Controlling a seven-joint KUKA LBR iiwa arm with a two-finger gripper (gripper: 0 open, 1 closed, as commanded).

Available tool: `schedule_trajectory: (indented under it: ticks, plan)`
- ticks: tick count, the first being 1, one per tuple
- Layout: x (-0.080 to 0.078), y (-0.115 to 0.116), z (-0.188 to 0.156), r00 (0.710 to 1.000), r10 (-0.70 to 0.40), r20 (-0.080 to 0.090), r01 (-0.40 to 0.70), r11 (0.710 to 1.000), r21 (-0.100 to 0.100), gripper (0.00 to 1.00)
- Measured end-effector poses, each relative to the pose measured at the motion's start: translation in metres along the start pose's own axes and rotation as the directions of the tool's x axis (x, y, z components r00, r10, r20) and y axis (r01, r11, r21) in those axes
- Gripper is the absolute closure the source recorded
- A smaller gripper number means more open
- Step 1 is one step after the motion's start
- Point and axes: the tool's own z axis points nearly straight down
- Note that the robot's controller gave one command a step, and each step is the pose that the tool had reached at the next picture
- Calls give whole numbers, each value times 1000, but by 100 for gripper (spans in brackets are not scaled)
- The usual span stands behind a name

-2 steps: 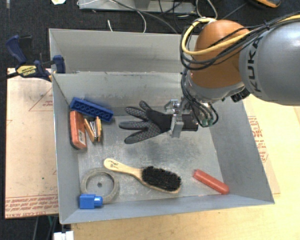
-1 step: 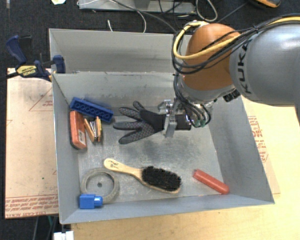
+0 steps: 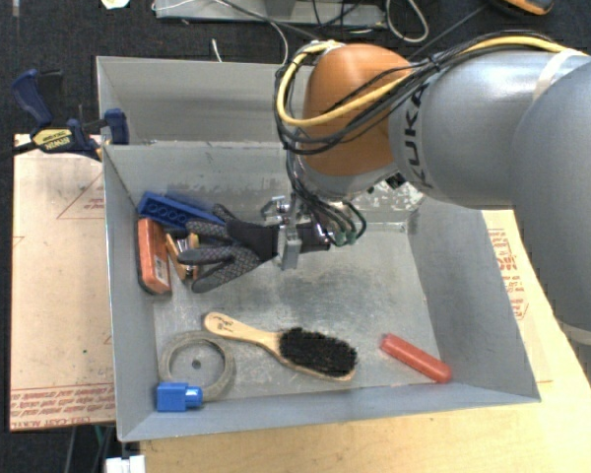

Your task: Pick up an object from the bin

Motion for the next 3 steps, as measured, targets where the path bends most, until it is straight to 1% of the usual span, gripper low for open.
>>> schedule_trajectory:
  ticks: [1,2,3]
  plan:
    - [-7,-4,68,1000,26,4,-26,1000,-3,100]
    - [-11,44,89,988,-154,8,154,988,-2,100]
    - [-11,29,48,977,-213,3,213,977,-3,100]
